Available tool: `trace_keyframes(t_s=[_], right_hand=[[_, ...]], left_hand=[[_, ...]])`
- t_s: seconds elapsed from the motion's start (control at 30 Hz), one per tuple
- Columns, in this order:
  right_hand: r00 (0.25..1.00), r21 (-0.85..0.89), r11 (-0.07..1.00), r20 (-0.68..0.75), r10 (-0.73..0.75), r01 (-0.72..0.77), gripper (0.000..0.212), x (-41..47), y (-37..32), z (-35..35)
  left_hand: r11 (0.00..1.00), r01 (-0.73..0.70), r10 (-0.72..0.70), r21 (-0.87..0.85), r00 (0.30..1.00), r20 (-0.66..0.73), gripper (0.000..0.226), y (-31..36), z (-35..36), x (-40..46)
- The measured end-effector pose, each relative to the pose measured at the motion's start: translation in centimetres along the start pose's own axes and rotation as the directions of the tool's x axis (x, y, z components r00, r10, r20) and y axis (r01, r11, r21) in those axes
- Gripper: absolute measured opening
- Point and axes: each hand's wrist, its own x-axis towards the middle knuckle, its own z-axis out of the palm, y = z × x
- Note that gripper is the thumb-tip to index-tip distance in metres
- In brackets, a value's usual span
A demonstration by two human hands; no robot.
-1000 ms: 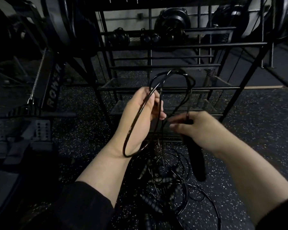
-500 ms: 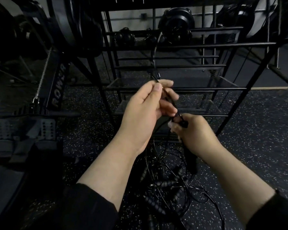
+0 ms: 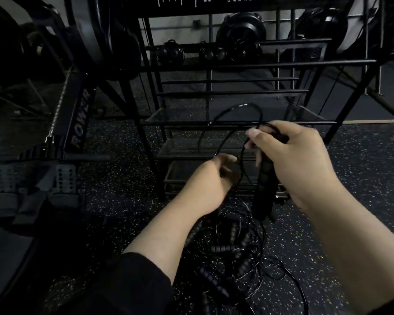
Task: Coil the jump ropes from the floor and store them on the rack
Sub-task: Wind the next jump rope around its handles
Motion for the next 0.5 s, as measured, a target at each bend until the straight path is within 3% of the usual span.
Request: trace_keyframes(t_s=[0.13, 0.27, 0.37, 0.5], right_hand=[[0.998, 0.092, 0.995, 0.050, 0.045, -0.050, 0.016, -0.1, -0.4, -0.4], [0.990, 0.221, 0.968, 0.099, 0.097, -0.117, 0.013, -0.1, -0.7, -0.5], [0.983, 0.171, 0.975, 0.140, 0.119, -0.142, 0.011, 0.1, -0.2, -0.7], [0.938, -0.014, 0.963, 0.220, 0.267, -0.270, 0.017, 0.4, 1.0, -1.5]], left_hand=[[0.999, -0.036, 0.036, -0.008, 0.998, 0.047, 0.031, 0.1, 0.5, 0.3], [0.996, -0.069, 0.073, -0.054, 0.993, 0.087, 0.021, 0.1, 1.2, 0.4], [0.995, -0.008, 0.012, -0.098, 0.999, 0.042, 0.028, -0.2, 1.4, 0.4], [0.980, -0.021, -0.002, -0.196, 0.993, -0.117, 0.030, -0.2, -0.4, 0.5]])
